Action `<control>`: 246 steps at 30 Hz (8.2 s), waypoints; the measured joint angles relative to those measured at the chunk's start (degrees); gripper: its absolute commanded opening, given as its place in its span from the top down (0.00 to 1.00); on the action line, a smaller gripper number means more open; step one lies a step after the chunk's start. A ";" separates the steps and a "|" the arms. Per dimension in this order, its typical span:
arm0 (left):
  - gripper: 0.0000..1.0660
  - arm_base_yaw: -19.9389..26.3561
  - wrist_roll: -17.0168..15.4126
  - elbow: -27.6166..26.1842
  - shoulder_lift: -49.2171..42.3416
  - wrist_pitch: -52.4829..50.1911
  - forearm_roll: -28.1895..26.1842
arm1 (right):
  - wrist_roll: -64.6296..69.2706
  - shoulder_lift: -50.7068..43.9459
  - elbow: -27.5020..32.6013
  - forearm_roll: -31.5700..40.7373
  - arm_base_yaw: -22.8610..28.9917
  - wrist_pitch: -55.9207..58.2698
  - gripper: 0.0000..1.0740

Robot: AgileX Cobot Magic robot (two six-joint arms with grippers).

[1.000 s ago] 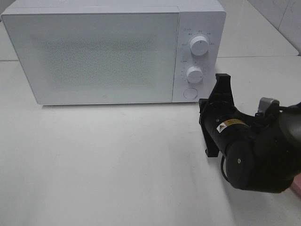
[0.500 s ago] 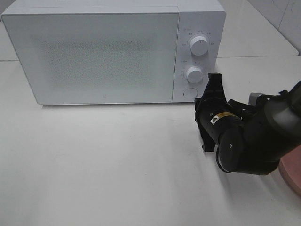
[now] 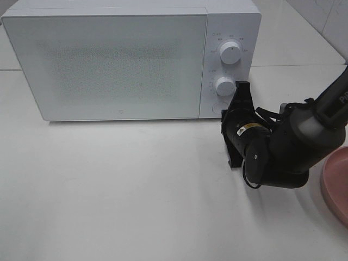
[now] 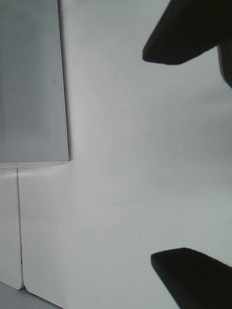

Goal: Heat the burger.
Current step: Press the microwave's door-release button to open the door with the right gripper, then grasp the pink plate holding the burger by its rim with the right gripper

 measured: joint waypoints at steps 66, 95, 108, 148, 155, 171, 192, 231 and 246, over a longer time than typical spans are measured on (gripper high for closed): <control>0.09 0.00 0.00 0.00 0.00 0.00 0.06 | -8.82 5.21 -13.75 13.29 0.17 8.19 1.00; 0.09 0.00 0.00 0.00 0.00 0.00 0.06 | -10.54 5.10 -12.49 15.30 2.69 3.27 1.00; 0.09 0.00 0.00 0.00 0.00 -0.06 0.06 | -10.31 2.35 -8.71 9.34 2.69 5.61 1.00; 0.09 0.00 0.00 0.00 0.00 -0.06 0.06 | -47.15 -21.89 5.73 -2.81 2.75 37.99 1.00; 0.09 0.00 0.00 0.00 0.00 -0.06 0.06 | -60.62 -26.13 5.73 -3.04 2.75 48.41 1.00; 0.09 0.00 0.00 0.00 0.00 -0.06 0.06 | -71.91 -39.94 5.79 -24.58 2.75 76.89 0.99; 0.09 0.00 0.00 0.00 0.00 -0.06 0.06 | -75.06 -48.70 3.84 -37.24 -7.33 106.17 0.63; 0.09 0.00 0.00 0.00 0.00 -0.11 0.06 | -74.94 -35.01 -6.65 -44.52 -26.47 106.11 0.19; 0.09 0.00 0.00 0.00 0.00 -0.11 0.06 | -74.54 -26.70 -6.65 -43.83 -26.47 102.85 0.21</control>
